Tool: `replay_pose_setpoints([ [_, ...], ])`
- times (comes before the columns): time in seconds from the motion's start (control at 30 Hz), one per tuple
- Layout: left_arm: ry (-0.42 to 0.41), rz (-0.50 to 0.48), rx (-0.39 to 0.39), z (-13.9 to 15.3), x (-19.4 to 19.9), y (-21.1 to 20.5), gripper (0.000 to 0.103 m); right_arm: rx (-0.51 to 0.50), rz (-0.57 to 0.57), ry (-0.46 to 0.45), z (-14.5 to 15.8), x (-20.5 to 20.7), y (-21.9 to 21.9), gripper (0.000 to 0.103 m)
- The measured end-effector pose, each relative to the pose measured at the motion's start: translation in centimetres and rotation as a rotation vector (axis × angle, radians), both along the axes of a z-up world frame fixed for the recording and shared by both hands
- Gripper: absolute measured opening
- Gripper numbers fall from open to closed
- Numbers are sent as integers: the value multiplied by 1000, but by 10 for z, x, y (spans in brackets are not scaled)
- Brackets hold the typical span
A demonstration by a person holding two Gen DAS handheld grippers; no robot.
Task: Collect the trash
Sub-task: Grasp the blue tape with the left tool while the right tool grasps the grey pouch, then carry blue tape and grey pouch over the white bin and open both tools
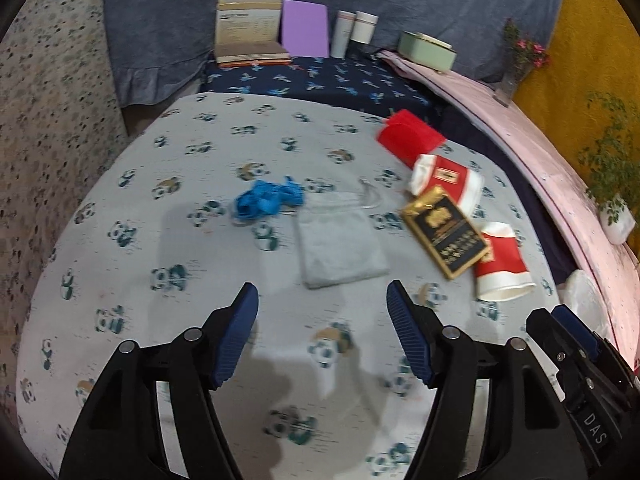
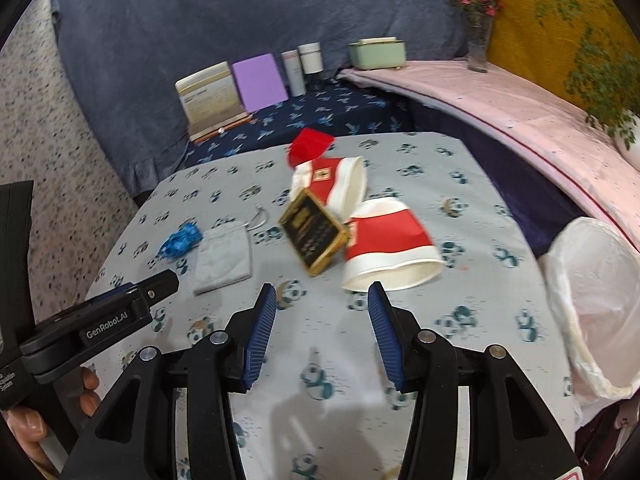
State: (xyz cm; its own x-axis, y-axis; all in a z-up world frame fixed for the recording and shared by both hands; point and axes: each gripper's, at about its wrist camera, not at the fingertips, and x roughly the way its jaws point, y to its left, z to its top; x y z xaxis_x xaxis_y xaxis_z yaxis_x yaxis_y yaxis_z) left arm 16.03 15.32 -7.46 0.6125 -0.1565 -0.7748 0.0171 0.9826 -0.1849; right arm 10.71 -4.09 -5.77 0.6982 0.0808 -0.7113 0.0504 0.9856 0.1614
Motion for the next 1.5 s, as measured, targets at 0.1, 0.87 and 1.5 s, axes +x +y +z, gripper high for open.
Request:
replay_pose_setpoints([
  [0.1,1,26,24,-4,9,18,72,-4,29,20,-8,13,20,47],
  [0.87,34,14,44,-43,100,50,83,-69,154,156,-72,113,95,54],
  [1.5,77,-82,-4,-54,102,26,26,-85,208,139,-72,107,104,6],
])
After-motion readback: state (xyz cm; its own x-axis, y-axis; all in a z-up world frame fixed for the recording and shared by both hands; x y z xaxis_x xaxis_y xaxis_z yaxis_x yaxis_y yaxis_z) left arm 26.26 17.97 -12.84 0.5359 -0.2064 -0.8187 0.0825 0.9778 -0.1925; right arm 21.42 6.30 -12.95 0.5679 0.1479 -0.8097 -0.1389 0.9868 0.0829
